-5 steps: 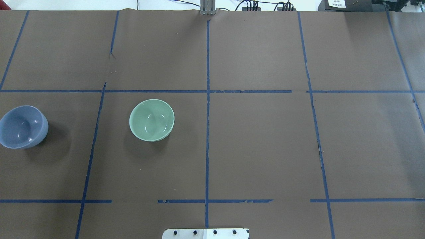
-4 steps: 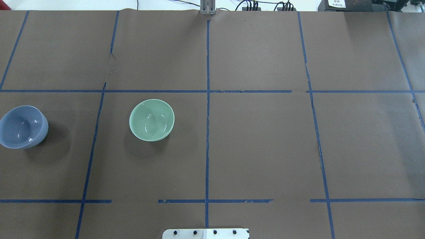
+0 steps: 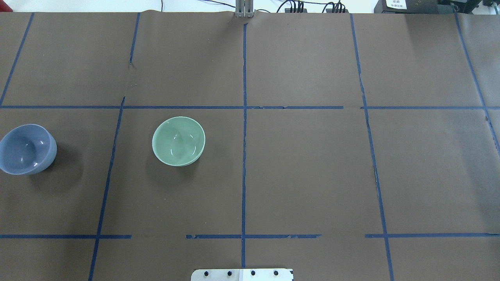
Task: Stack blue bowl on green bowl
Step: 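Move the left gripper down toward the blue bowl's rim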
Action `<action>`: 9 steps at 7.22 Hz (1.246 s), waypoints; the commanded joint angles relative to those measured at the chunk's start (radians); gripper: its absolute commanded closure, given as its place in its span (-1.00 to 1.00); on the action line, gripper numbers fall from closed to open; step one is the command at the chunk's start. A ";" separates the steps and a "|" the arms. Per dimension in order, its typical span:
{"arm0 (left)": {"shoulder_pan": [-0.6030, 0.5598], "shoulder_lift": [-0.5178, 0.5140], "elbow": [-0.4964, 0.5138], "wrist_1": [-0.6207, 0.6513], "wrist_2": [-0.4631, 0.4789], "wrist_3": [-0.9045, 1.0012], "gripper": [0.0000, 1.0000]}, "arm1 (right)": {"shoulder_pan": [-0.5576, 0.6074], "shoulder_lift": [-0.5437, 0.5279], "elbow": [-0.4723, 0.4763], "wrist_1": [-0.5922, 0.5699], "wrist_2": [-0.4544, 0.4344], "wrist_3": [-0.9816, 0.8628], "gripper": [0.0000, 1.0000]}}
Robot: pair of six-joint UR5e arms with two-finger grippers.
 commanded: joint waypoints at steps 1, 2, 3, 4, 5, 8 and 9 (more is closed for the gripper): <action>0.143 -0.003 0.010 -0.107 0.011 -0.240 -1.00 | -0.001 -0.001 0.000 0.000 0.000 0.001 -1.00; 0.204 -0.003 0.024 -0.216 0.037 -0.408 -1.00 | -0.001 -0.001 0.000 0.000 0.000 -0.001 -1.00; 0.292 -0.002 0.071 -0.355 0.110 -0.566 -1.00 | 0.001 -0.001 0.000 0.000 0.000 0.001 -1.00; 0.355 -0.002 0.131 -0.490 0.140 -0.683 -1.00 | -0.001 -0.001 0.000 0.000 0.000 -0.001 -1.00; 0.399 -0.003 0.177 -0.601 0.160 -0.783 -1.00 | -0.001 -0.001 0.000 0.000 0.000 0.001 -1.00; 0.471 -0.005 0.191 -0.639 0.211 -0.868 -0.84 | 0.001 -0.001 0.000 0.000 0.000 -0.001 -1.00; 0.486 -0.005 0.191 -0.639 0.211 -0.890 -0.40 | -0.001 -0.001 0.000 0.000 0.000 -0.001 -1.00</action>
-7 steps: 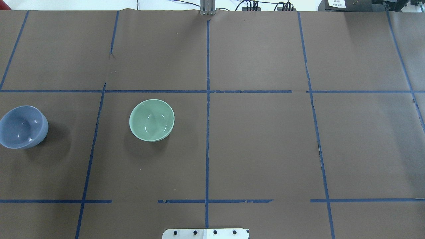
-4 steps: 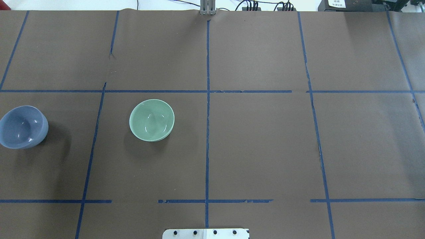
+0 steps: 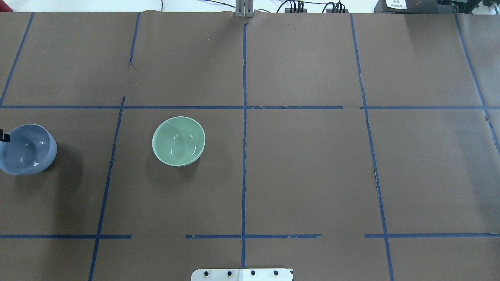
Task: Stack blue bowl on green bowl
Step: 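Close the left gripper on the blue bowl's rim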
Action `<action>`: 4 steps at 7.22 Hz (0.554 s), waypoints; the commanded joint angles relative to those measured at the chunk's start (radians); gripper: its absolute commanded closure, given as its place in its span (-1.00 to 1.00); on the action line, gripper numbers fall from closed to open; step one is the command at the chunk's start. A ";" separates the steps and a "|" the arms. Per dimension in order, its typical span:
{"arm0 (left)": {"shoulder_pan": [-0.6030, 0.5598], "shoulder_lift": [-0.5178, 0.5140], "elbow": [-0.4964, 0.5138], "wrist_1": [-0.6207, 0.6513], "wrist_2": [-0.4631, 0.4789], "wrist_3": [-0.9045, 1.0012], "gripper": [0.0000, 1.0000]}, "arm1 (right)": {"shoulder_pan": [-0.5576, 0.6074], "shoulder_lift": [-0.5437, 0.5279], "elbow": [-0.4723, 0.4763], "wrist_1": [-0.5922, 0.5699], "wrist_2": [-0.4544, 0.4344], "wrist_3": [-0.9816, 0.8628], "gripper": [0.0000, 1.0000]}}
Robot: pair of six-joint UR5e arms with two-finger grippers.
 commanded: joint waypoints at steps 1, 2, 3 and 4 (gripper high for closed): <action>0.023 0.000 0.000 -0.004 -0.002 -0.033 0.05 | 0.001 0.000 0.000 0.000 0.000 0.001 -1.00; 0.023 0.001 -0.003 -0.003 -0.008 -0.033 0.54 | 0.001 0.000 0.000 0.000 0.000 0.000 -1.00; 0.023 0.001 -0.005 0.002 -0.010 -0.033 1.00 | 0.000 0.000 0.000 0.000 0.000 0.000 -1.00; 0.023 0.003 -0.008 0.005 -0.010 -0.033 1.00 | 0.000 0.000 0.000 0.000 0.000 0.001 -1.00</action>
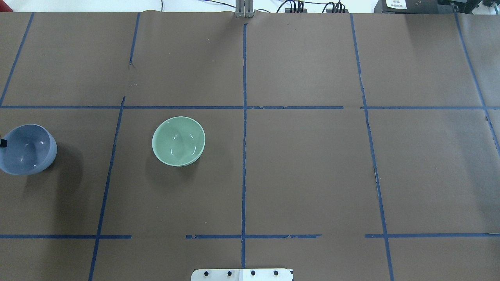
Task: Stack blue bowl on green bowl
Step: 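Close the left gripper on the blue bowl's rim, then lift the blue bowl and carry it over the green bowl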
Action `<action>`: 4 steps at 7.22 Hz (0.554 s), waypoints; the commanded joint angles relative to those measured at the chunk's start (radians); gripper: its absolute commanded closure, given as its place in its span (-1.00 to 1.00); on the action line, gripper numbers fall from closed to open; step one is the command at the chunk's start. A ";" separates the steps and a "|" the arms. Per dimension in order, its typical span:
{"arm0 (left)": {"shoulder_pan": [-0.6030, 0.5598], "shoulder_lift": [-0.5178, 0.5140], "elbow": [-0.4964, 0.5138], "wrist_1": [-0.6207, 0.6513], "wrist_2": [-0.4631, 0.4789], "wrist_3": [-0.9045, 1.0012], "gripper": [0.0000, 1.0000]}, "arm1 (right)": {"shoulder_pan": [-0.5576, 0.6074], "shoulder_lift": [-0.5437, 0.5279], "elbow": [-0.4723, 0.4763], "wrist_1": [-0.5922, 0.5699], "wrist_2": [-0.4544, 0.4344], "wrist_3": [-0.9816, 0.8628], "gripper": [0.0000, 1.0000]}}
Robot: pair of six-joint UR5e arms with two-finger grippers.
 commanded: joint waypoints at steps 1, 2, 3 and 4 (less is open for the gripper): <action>-0.002 0.004 -0.022 0.006 -0.002 -0.002 1.00 | 0.001 0.000 0.000 0.000 0.000 0.001 -1.00; -0.005 0.006 -0.089 0.053 -0.002 -0.022 1.00 | 0.001 0.000 0.000 0.000 0.000 0.000 -1.00; -0.002 -0.011 -0.211 0.208 -0.002 -0.077 1.00 | -0.001 0.000 0.000 0.000 0.000 0.000 -1.00; -0.002 -0.064 -0.314 0.354 0.000 -0.158 1.00 | 0.001 0.000 0.000 0.000 0.000 0.001 -1.00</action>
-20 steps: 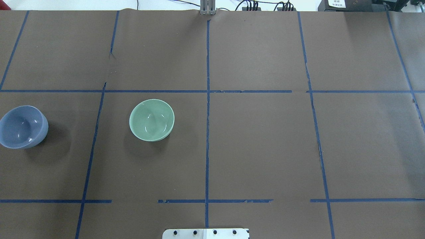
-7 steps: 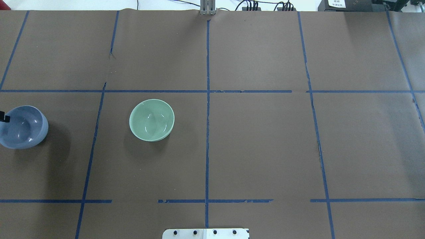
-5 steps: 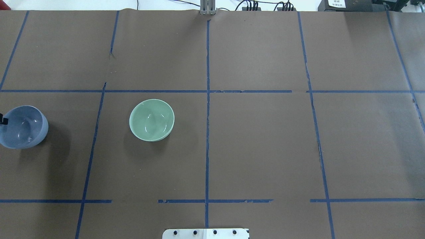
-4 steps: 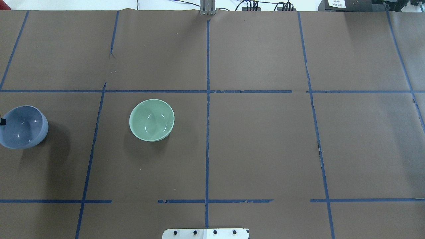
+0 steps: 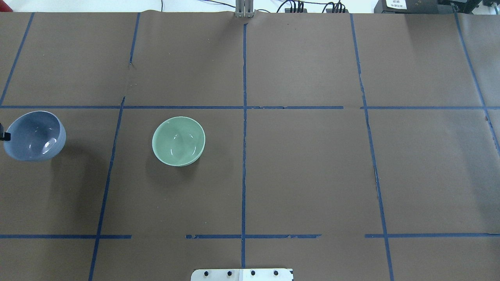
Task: Stack blue bowl on green bowl
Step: 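Lift the blue bowl and carry it over the green bowl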
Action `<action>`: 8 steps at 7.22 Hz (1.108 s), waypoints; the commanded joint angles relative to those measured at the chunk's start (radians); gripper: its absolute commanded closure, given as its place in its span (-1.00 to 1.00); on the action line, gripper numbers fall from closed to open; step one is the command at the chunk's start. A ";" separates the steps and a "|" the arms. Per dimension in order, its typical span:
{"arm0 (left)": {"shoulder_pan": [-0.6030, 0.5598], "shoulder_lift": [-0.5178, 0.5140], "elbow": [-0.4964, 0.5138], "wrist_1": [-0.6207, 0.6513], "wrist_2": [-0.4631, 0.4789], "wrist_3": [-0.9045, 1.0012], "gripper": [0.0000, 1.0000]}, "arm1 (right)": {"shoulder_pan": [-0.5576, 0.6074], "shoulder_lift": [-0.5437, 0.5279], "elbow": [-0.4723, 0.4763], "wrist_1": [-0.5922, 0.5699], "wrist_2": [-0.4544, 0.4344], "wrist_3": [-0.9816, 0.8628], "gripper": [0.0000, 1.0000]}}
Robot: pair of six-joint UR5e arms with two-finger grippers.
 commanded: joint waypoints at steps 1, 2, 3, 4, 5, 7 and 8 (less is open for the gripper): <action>0.020 -0.137 -0.178 0.272 0.001 -0.210 1.00 | -0.001 0.000 0.000 0.000 0.000 0.001 -1.00; 0.107 -0.240 -0.177 0.331 0.009 -0.351 1.00 | -0.001 0.000 0.000 0.000 0.000 0.000 -1.00; 0.185 -0.339 -0.167 0.371 0.015 -0.479 1.00 | 0.001 0.000 0.000 0.000 0.000 0.000 -1.00; 0.273 -0.409 -0.173 0.396 0.047 -0.609 1.00 | -0.001 0.000 0.000 0.000 0.000 0.001 -1.00; 0.340 -0.459 -0.169 0.425 0.120 -0.691 1.00 | -0.001 0.002 0.000 0.000 0.000 0.001 -1.00; 0.408 -0.497 -0.154 0.463 0.193 -0.764 1.00 | -0.001 0.000 0.000 0.000 0.000 0.001 -1.00; 0.415 -0.504 -0.134 0.463 0.207 -0.772 1.00 | 0.001 0.000 0.000 0.000 0.000 0.000 -1.00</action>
